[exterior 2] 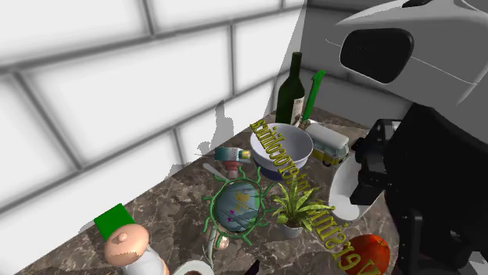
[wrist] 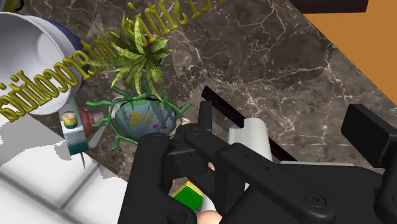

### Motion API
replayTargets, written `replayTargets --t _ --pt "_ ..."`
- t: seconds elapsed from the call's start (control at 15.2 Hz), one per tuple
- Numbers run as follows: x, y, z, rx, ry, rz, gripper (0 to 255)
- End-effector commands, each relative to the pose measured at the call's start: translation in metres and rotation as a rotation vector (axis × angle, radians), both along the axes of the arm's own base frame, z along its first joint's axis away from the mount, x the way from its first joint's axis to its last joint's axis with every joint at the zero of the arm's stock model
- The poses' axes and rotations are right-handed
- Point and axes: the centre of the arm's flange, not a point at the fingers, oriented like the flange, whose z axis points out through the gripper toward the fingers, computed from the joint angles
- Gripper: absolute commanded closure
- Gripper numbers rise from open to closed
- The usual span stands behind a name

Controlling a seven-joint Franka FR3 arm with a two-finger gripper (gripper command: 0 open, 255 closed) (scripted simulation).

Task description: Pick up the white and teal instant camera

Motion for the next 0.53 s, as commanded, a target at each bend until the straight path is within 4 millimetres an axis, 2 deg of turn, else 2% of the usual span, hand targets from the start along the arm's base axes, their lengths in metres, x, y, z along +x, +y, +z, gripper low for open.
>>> replayTargets --t 0.0,0.46 --pt "0.000 0.000 0.000 0.000 0.000 0.000 0" --pt "0.060 -0.040 -0.054 -0.118 0.045 -0.046 0"
